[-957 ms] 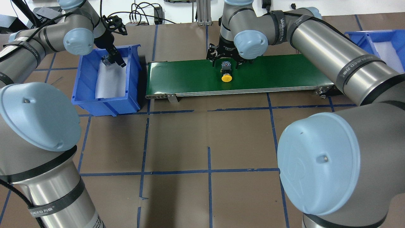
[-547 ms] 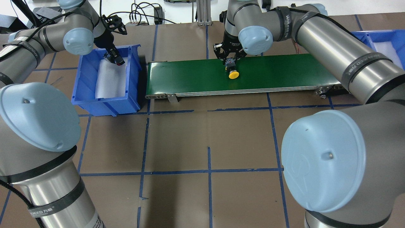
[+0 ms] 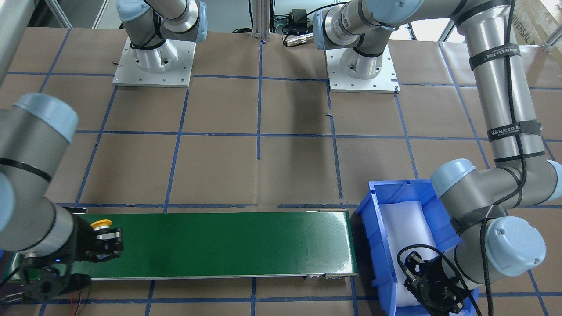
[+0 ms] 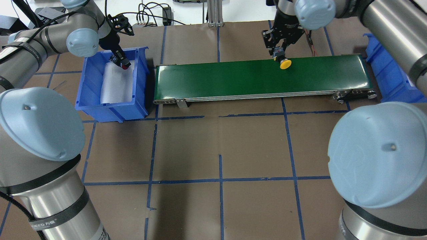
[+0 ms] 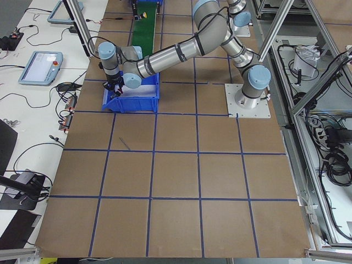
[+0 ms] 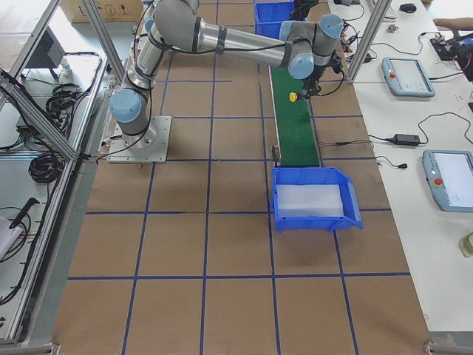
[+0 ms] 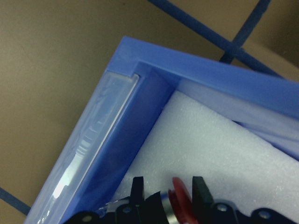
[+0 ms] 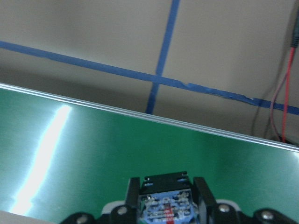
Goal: Transport two buttons from left to right
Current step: 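Carry the yellow button to the right bin while the left gripper grasps the red button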
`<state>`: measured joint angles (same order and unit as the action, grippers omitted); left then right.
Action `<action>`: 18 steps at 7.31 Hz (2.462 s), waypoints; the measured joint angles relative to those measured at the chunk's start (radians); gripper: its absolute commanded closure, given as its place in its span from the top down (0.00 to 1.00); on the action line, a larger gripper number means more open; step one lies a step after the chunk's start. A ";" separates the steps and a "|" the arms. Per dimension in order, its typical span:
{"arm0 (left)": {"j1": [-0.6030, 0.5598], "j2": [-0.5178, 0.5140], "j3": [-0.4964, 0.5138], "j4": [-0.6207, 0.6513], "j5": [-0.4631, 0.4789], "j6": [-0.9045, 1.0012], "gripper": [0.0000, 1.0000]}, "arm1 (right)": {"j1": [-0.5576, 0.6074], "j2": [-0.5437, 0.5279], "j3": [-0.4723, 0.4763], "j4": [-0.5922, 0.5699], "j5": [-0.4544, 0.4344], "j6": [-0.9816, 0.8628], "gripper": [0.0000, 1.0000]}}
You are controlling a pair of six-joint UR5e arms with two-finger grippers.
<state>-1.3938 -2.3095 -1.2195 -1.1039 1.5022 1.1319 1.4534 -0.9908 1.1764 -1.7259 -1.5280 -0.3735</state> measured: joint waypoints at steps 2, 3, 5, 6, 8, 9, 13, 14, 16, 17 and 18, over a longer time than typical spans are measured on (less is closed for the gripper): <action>-0.006 0.023 -0.002 -0.006 0.003 -0.014 0.44 | -0.141 -0.030 -0.001 0.045 -0.005 -0.216 0.07; -0.006 0.048 -0.009 -0.022 0.005 -0.016 0.44 | -0.223 -0.040 -0.004 0.069 -0.007 -0.319 0.07; -0.006 0.103 -0.021 -0.071 0.006 -0.017 0.47 | -0.367 -0.054 -0.009 0.110 -0.007 -0.466 0.07; -0.006 0.114 -0.026 -0.084 0.006 -0.017 0.54 | -0.431 -0.055 -0.010 0.122 -0.007 -0.516 0.07; -0.004 0.104 -0.044 -0.086 0.007 -0.015 0.61 | -0.521 -0.047 -0.012 0.142 -0.007 -0.560 0.07; -0.003 0.096 -0.060 -0.075 0.005 -0.011 0.61 | -0.540 -0.037 -0.014 0.130 -0.006 -0.564 0.07; -0.002 0.066 -0.078 -0.031 0.003 -0.002 0.59 | -0.551 0.044 -0.013 0.012 0.002 -0.565 0.07; -0.002 0.062 -0.078 -0.027 0.003 -0.002 0.59 | -0.551 0.060 -0.014 -0.012 0.003 -0.565 0.07; -0.002 0.060 -0.079 -0.021 0.003 -0.003 0.49 | -0.550 0.073 -0.014 -0.034 0.006 -0.565 0.07; -0.002 0.059 -0.081 -0.019 0.003 -0.003 0.45 | -0.548 0.080 -0.013 -0.039 0.006 -0.565 0.07; -0.002 0.059 -0.087 -0.012 0.003 -0.004 0.39 | -0.546 0.093 -0.013 -0.053 0.007 -0.564 0.07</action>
<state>-1.3959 -2.2503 -1.3066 -1.1155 1.5048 1.1280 0.9073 -0.8981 1.1634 -1.7788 -1.5208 -0.9378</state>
